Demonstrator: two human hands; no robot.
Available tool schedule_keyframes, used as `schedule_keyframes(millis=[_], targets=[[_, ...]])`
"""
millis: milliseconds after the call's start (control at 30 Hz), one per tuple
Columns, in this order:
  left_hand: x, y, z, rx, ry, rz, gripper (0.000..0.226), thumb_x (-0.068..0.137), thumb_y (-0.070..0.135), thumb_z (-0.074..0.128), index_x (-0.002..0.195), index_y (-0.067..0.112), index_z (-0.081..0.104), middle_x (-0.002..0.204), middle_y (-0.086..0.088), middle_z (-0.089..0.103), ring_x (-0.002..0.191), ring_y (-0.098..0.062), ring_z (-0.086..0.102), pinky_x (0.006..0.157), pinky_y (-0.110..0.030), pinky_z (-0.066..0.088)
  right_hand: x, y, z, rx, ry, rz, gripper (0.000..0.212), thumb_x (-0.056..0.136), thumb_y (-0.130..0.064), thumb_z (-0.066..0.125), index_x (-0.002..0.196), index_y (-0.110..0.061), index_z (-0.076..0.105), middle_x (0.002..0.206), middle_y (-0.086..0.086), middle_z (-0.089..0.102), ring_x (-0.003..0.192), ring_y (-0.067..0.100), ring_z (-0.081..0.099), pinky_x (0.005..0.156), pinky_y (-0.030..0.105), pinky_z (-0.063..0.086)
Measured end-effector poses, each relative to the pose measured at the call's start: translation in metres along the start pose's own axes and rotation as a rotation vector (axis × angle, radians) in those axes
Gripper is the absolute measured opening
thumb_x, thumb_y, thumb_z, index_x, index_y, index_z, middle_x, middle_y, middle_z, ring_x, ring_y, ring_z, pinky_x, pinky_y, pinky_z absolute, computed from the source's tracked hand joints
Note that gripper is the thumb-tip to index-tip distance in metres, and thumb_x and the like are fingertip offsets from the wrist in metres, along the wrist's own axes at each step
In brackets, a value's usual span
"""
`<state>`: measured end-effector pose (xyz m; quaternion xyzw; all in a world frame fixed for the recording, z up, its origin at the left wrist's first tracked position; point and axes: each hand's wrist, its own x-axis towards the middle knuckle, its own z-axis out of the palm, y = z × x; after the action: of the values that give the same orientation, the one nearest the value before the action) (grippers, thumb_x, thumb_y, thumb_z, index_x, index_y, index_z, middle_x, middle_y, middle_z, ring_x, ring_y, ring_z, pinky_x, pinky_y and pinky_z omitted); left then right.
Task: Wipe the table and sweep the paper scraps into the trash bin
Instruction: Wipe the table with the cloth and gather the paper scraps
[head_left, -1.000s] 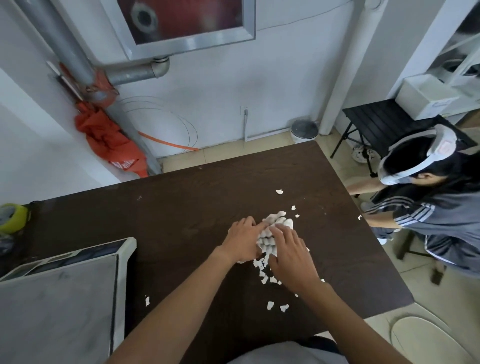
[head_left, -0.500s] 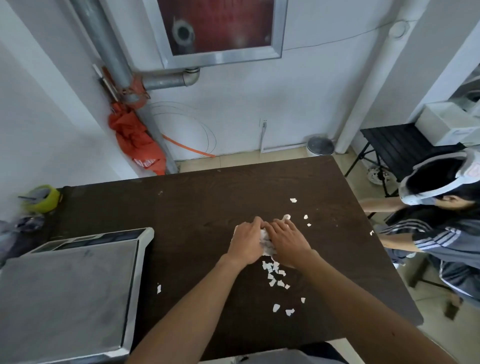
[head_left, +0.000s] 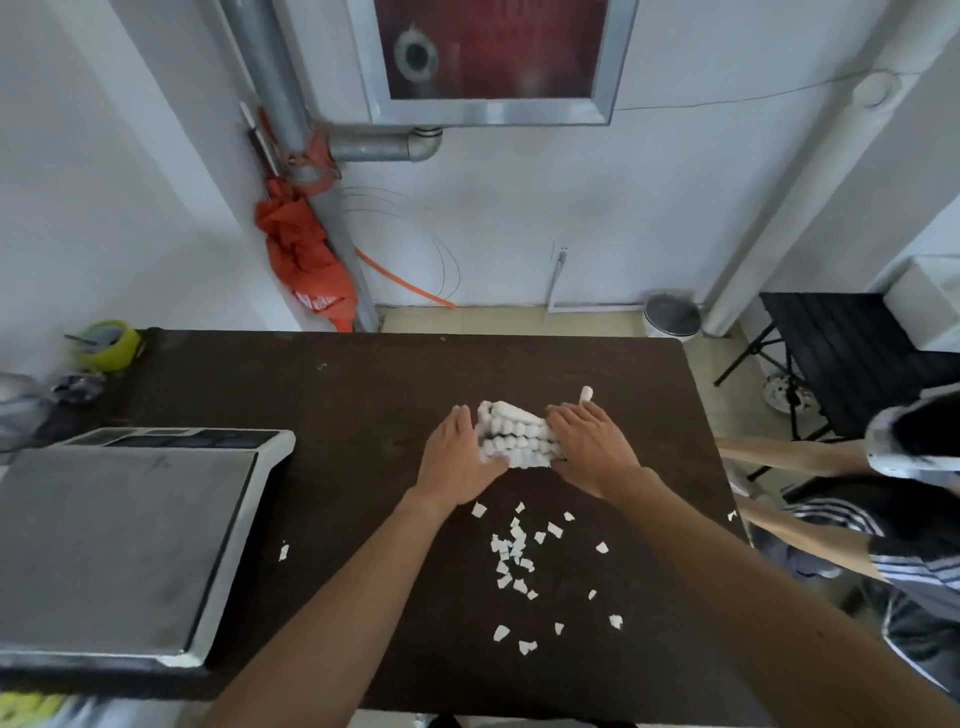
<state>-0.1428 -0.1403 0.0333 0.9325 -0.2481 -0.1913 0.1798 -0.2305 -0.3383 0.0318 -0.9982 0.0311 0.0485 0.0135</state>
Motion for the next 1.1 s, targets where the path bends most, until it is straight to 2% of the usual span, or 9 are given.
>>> schedule_keyframes(millis=[167, 267, 333, 500, 700, 900, 1100], targets=[[0.003, -0.026, 0.013, 0.143, -0.210, -0.225, 0.096, 0.092, 0.049, 0.064, 0.162, 0.014, 0.008, 0.169, -0.016, -0.004, 0.156, -0.033, 0.004, 0.122, -0.051, 0.022, 0.012, 0.030, -0.001, 0.007, -0.002, 0.048, 0.051, 0.086, -0.037, 0.064, 0.129, -0.016, 0.046, 0.128, 0.002, 0.060, 0.128, 0.020, 0.051, 0.120, 0.036, 0.021], [-0.006, -0.050, 0.023, 0.226, -0.332, -0.327, 0.107, 0.087, 0.051, 0.070, 0.162, 0.020, 0.001, 0.168, -0.016, -0.011, 0.156, -0.035, -0.002, 0.121, -0.057, 0.019, 0.018, 0.053, -0.003, 0.003, 0.010, 0.077, 0.042, 0.085, -0.036, 0.065, 0.119, -0.020, 0.048, 0.119, 0.000, 0.064, 0.118, 0.020, 0.057, 0.114, 0.035, 0.031], [-0.014, -0.064, 0.031, 0.324, -0.394, -0.327, 0.118, 0.082, 0.055, 0.074, 0.162, 0.021, -0.006, 0.167, -0.016, -0.015, 0.156, -0.035, -0.004, 0.122, -0.058, 0.014, 0.023, 0.070, -0.003, 0.001, 0.046, 0.102, 0.043, 0.086, -0.035, 0.065, 0.122, -0.019, 0.048, 0.120, 0.002, 0.063, 0.117, 0.023, 0.058, 0.109, 0.037, 0.036], [-0.023, -0.077, 0.041, 0.406, -0.408, -0.282, 0.136, 0.073, 0.056, 0.081, 0.160, 0.019, -0.016, 0.165, -0.017, -0.022, 0.155, -0.034, -0.011, 0.123, -0.054, 0.012, 0.035, 0.106, 0.002, -0.037, -0.003, 0.189, 0.056, 0.091, -0.040, 0.059, 0.139, -0.018, 0.041, 0.132, 0.004, 0.057, 0.121, 0.028, 0.055, 0.105, 0.043, 0.038], [-0.018, -0.077, 0.043, 0.336, -0.429, -0.310, 0.142, 0.071, 0.050, 0.086, 0.157, 0.023, -0.023, 0.162, -0.014, -0.032, 0.153, -0.032, -0.021, 0.121, -0.053, 0.022, 0.032, 0.113, 0.030, -0.011, -0.136, 0.270, 0.064, 0.090, -0.050, 0.060, 0.142, -0.020, 0.039, 0.134, 0.009, 0.053, 0.122, 0.031, 0.053, 0.103, 0.047, 0.041], [-0.019, -0.082, 0.040, 0.264, -0.426, -0.314, 0.142, 0.069, 0.048, 0.088, 0.157, 0.029, -0.023, 0.161, -0.009, -0.037, 0.152, -0.027, -0.026, 0.122, -0.051, 0.019, 0.010, 0.079, 0.043, 0.165, -0.172, 0.339, 0.069, 0.086, -0.045, 0.063, 0.144, -0.020, 0.037, 0.131, 0.007, 0.052, 0.119, 0.030, 0.053, 0.097, 0.046, 0.047], [-0.021, -0.079, 0.037, 0.264, -0.450, -0.315, 0.141, 0.071, 0.048, 0.087, 0.157, 0.028, -0.023, 0.160, -0.009, -0.038, 0.151, -0.027, -0.028, 0.122, -0.051, 0.016, -0.029, 0.024, 0.047, 0.253, -0.189, 0.298, 0.067, 0.086, -0.050, 0.060, 0.143, -0.022, 0.039, 0.126, 0.002, 0.052, 0.116, 0.025, 0.053, 0.093, 0.041, 0.047]])
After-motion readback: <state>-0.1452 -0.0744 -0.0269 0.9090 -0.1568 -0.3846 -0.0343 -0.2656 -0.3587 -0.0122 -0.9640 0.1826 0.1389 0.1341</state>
